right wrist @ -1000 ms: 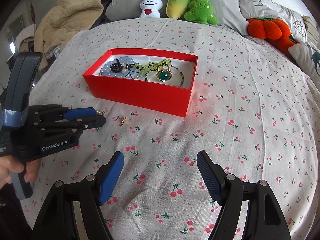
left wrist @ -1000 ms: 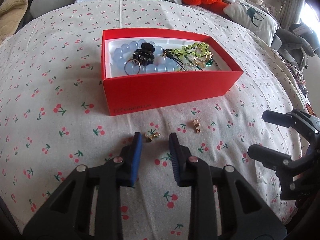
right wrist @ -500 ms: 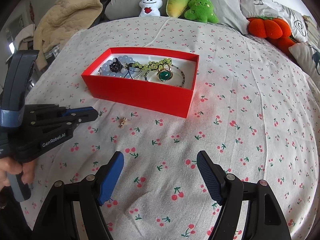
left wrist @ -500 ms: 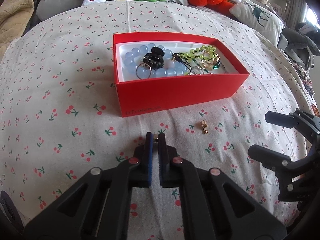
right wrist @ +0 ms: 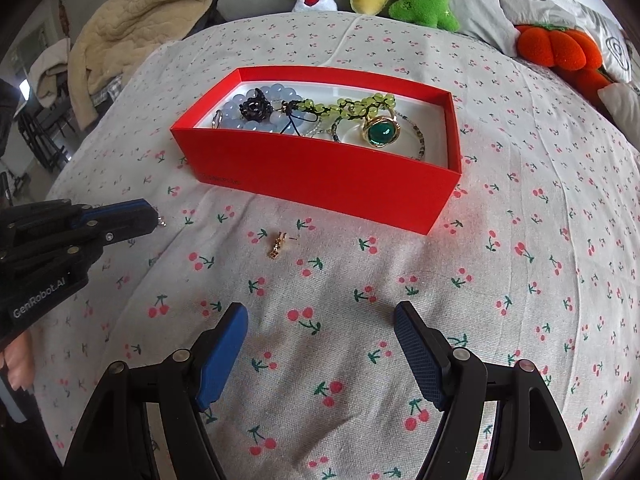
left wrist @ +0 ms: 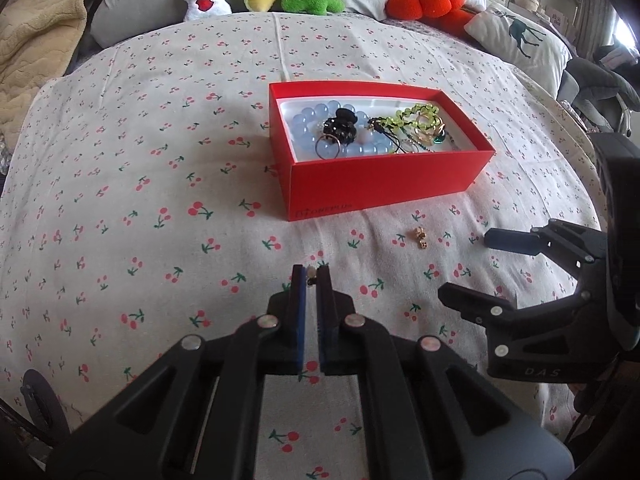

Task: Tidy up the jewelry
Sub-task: 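Grasp the other gold earring with the right tool while the left tool holds its earring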

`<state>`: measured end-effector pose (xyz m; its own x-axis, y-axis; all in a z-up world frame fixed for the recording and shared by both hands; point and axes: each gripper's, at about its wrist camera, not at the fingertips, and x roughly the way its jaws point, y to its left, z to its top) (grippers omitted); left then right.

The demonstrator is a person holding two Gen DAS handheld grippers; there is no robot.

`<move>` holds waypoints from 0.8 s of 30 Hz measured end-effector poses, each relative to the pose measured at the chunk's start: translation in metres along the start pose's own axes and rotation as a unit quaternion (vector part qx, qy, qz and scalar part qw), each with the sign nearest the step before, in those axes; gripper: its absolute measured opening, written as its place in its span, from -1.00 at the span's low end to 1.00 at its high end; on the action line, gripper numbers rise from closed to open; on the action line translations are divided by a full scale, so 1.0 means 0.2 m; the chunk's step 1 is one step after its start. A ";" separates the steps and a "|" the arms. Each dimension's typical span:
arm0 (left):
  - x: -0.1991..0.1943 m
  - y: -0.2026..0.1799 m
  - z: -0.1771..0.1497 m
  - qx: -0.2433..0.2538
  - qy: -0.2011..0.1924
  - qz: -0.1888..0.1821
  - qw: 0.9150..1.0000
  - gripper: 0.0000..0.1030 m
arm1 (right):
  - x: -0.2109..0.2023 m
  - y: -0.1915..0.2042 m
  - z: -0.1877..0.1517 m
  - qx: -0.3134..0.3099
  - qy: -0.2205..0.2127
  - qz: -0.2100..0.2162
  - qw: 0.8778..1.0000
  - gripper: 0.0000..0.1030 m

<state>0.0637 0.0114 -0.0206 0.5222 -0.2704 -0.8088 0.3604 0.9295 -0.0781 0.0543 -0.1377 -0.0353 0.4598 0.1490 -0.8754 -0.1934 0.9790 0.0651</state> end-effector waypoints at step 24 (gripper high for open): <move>-0.03 0.07 -0.03 -0.018 0.007 -0.005 1.000 -0.89 | 0.07 0.08 0.11 -0.003 -0.027 -0.002 1.000 -0.77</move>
<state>0.0604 0.0288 -0.0205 0.5071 -0.2763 -0.8164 0.3372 0.9353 -0.1070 0.0768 -0.1165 -0.0350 0.5060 0.1519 -0.8491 -0.1959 0.9789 0.0584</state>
